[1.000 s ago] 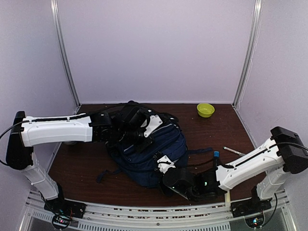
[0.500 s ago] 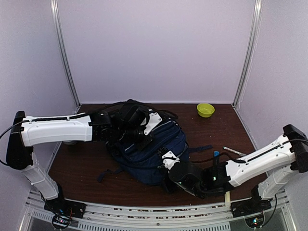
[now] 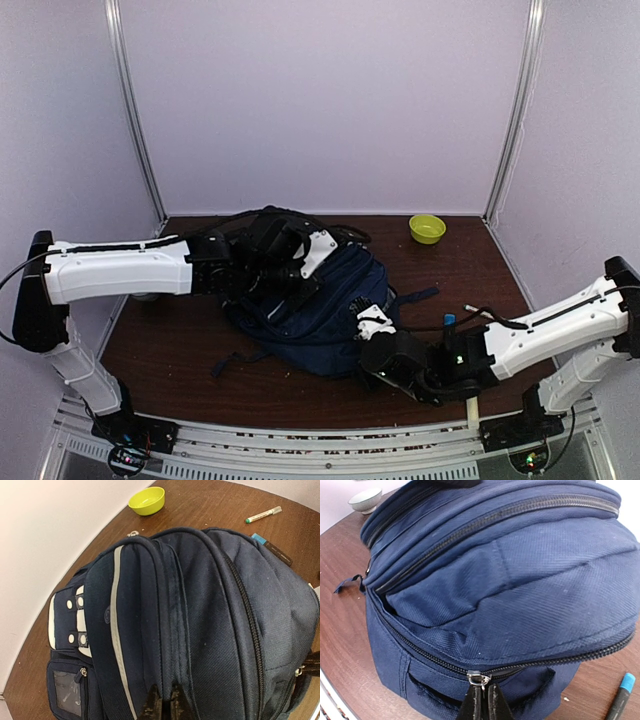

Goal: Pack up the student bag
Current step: Zip the student bag into the largest pocket of the bag, then hold the largest pocket of the student bag.

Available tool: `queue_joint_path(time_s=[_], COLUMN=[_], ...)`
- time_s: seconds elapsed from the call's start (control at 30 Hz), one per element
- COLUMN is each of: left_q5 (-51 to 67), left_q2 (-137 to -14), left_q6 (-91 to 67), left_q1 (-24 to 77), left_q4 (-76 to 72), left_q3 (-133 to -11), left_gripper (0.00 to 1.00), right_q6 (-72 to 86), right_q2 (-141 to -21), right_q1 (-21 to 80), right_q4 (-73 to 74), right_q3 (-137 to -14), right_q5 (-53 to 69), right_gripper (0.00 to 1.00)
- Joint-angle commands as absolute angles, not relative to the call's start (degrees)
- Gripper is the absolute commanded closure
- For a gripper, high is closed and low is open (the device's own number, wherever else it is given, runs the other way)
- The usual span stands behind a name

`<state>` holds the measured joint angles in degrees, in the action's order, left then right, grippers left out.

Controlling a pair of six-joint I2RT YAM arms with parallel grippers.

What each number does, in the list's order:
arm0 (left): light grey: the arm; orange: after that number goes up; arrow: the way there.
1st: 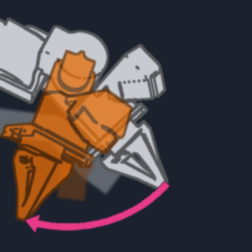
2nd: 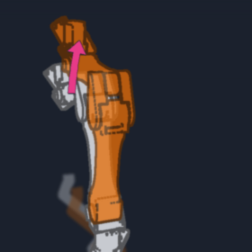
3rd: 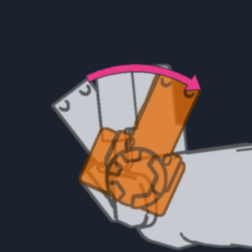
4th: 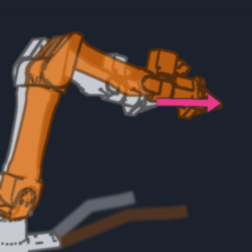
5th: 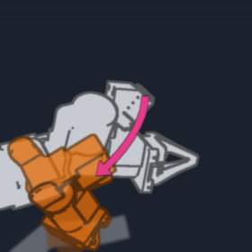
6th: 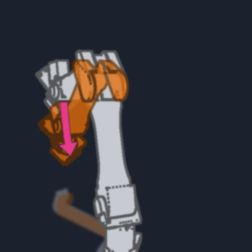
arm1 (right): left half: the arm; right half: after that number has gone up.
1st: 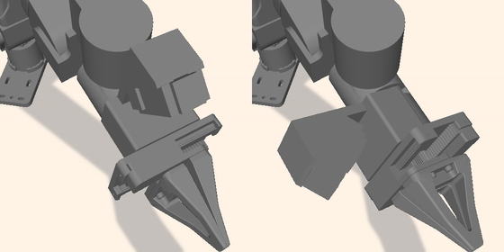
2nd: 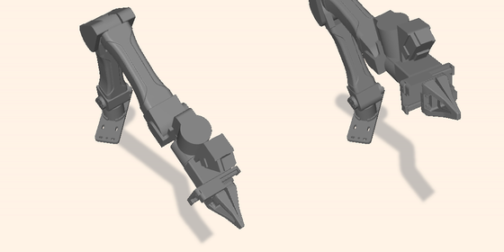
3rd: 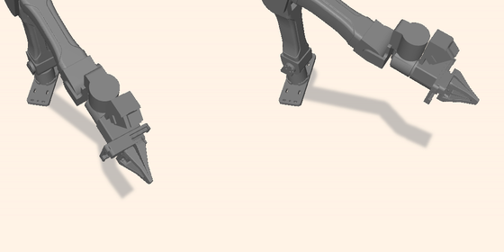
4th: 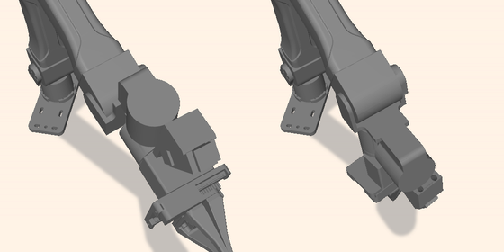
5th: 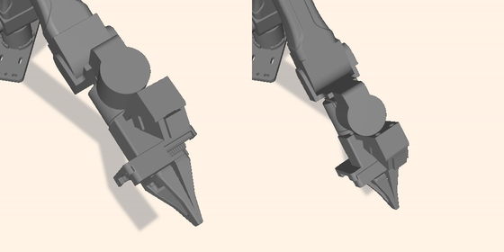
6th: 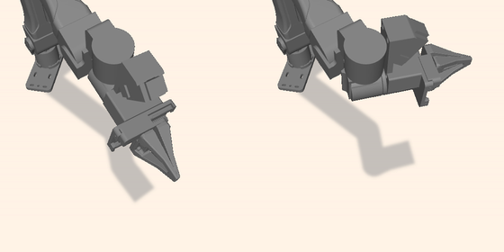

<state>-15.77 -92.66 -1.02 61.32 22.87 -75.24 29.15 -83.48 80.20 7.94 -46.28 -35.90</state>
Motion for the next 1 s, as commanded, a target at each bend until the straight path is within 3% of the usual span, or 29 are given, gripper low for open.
queue_joint_path(time_s=[0.0, 0.13, 0.33, 0.43, 0.7, 0.97], left_q5=[-13.8, -7.5, -7.5, -7.5, 2.6, 0.8], left_q2=[-89.9, -92.6, -91.3, -87.3, -74.7, -76.5], left_q6=[1.5, 3.6, 2.6, 2.7, 7.4, 9.0], left_q1=[60.6, 61.4, 63.1, 63.1, 64.3, 68.5], left_q4=[19.7, 20.6, 19.4, 18.0, 14.8, 10.3], left_q3=[-74.0, -75.7, -74.7, -70.8, -56.3, -50.3], left_gripper=[1.00, 0.96, 0.57, 0.47, 0.43, 0.47], right_q6=[27.0, 19.0, 13.2, 12.0, 10.1, 9.9], right_q2=[-79.8, -79.0, -79.5, -79.2, -79.0, -78.1], right_q1=[77.7, 77.6, 77.6, 77.5, 76.1, 73.4], right_q4=[11.1, 7.5, 5.8, 4.2, 2.7, 4.5], right_q3=[-45.7, -47.6, -50.5, -50.3, -50.3, -51.2], right_q5=[-40.0, -34.1, -27.2, -24.7, -16.9, -9.1], right_gripper=[1.00, 1.00, 1.00, 1.00, 1.00, 1.00])
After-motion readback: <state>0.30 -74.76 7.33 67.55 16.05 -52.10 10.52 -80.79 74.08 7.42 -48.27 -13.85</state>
